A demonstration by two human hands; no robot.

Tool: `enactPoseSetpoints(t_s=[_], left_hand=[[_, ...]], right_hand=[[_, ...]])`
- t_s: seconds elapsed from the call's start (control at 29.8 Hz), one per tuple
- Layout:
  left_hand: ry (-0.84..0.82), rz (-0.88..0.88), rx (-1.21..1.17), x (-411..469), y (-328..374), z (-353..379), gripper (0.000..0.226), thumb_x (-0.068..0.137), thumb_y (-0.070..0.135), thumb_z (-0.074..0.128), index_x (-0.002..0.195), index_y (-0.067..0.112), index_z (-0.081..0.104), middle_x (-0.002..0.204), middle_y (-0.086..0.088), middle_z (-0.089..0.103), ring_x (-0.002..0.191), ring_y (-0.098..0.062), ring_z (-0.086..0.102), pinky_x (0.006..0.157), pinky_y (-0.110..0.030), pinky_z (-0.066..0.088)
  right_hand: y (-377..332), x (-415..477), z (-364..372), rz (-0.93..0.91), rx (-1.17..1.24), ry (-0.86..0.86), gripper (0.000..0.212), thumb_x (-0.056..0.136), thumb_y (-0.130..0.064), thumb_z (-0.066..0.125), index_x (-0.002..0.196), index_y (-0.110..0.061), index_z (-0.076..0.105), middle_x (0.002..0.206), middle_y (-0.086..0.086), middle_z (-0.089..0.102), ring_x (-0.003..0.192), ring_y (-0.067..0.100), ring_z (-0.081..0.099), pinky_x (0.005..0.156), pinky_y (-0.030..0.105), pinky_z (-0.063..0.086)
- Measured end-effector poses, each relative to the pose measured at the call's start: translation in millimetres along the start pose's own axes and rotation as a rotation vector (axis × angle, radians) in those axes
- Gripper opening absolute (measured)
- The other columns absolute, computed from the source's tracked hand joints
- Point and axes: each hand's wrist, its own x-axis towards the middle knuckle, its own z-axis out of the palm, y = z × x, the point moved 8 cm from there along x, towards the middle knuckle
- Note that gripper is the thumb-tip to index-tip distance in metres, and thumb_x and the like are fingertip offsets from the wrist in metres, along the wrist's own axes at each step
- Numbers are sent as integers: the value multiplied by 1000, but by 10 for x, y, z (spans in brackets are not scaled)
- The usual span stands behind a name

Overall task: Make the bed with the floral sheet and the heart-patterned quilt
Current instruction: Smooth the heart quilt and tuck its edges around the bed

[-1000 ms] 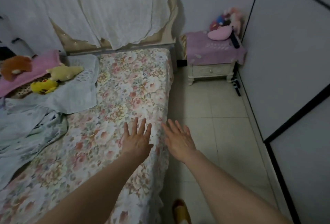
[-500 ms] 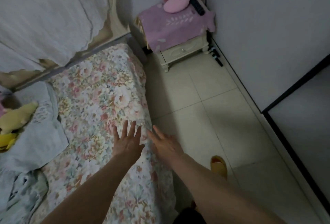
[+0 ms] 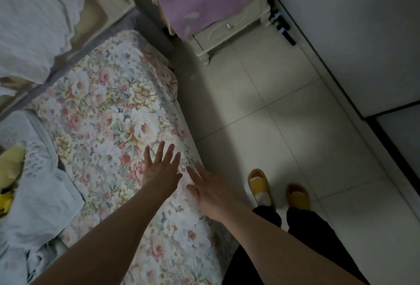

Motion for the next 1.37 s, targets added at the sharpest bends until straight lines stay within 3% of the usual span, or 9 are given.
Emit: enactPoseSetpoints(t_s=[0.13,0.37,0.74,0.91,1.07,1.14,1.24,1.31,1.37], left_hand=[[-42,76,78,520,-79,107,70,101,58,26,157,26,-1,164,-4,-14,148,-30,-22,116,-63,-9],[-17,99,57,1278,-34,246,68,100,57,30,157,28,6,165,-4,-6,150,-30,-16,117,-61,-7],[-9,76,-119,2051,-83,1040,66,99,55,36,156,30,13,165,-4,0,151,-27,-7,122,-53,5],[28,-34,-436,2117,-253,1361,57,98,35,54,150,19,36,153,-6,33,130,-34,41,106,-43,42],[217,-39,-505,2310,-347,1345,31,93,26,61,118,7,66,122,-15,57,94,-39,63,79,-44,51],[157,-147,-537,2429,-436,1308,36,99,38,50,117,11,65,120,-13,57,97,-37,63,80,-42,50],[-17,-360,-631,2620,-565,1326,67,95,66,35,125,12,59,121,-16,55,110,-35,57,92,-43,45],[-94,-502,-756,2691,-638,1349,83,86,74,45,136,7,45,129,-19,49,120,-37,51,99,-46,42],[-134,-547,-746,2724,-668,1356,78,88,60,58,137,3,40,132,-21,49,122,-38,50,97,-43,43]], right_hand=[[105,499,-117,3,2,5,94,73,-64,-22,157,-28,1,165,1,0,149,25,19,119,46,23],[581,1105,-29,-29,-4,0,57,105,-43,25,158,-24,10,165,4,9,143,27,31,111,46,32],[991,1938,849,-52,-28,-27,59,105,-40,35,157,-23,15,164,7,12,141,29,35,105,46,36],[1140,2237,1107,78,170,-20,69,105,-36,38,158,-13,1,162,13,14,131,33,46,104,35,40],[1347,2760,1469,346,428,-101,89,99,-50,46,155,-15,-13,161,16,15,145,34,26,116,46,29],[1375,2893,1537,422,476,-128,88,97,-47,49,156,-12,-5,153,18,34,137,35,39,111,45,36],[1153,2929,1348,300,349,41,57,96,-19,54,148,-10,34,126,13,62,111,32,61,95,38,48],[811,2791,1168,104,207,254,51,87,-2,59,136,-10,52,103,10,68,89,29,64,79,41,53],[464,2577,1143,-58,219,353,47,82,-2,61,129,-10,58,93,6,67,79,22,61,70,35,53]])
